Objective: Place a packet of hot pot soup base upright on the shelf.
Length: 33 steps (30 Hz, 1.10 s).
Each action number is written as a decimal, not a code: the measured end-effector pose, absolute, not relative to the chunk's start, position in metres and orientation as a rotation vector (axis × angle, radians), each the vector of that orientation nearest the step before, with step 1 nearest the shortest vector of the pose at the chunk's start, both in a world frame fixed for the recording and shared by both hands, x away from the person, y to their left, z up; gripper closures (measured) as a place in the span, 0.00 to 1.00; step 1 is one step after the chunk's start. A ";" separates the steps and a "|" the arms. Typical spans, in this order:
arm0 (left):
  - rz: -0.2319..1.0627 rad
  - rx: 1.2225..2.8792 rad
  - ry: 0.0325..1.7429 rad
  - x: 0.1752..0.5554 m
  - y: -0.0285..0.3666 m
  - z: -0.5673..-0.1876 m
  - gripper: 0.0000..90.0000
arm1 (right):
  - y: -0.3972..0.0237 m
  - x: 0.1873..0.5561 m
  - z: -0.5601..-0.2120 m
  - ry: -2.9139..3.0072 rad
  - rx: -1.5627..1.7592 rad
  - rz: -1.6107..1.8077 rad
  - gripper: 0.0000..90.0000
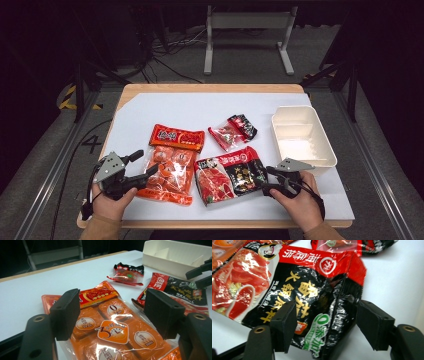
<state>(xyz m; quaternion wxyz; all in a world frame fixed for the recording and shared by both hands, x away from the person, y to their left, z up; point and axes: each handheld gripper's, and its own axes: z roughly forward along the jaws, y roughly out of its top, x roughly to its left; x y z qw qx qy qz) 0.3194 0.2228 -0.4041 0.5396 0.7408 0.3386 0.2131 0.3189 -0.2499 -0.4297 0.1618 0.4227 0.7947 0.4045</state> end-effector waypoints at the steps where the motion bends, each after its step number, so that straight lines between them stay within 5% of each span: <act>1: 0.510 1.763 0.816 0.318 0.222 -0.404 0.33 | -0.249 0.319 -0.431 2.266 1.234 1.168 0.36; 15: 0.518 1.786 0.829 0.319 0.218 -0.404 0.30 | -0.247 0.323 -0.442 2.288 1.319 1.124 0.39; 17: 0.518 1.782 0.831 0.319 0.217 -0.403 0.30 | -0.245 0.323 -0.443 2.312 1.332 1.144 0.51; 33: 0.498 1.811 0.796 0.320 0.210 -0.403 0.37 | -0.243 0.327 -0.440 2.351 1.360 1.162 0.90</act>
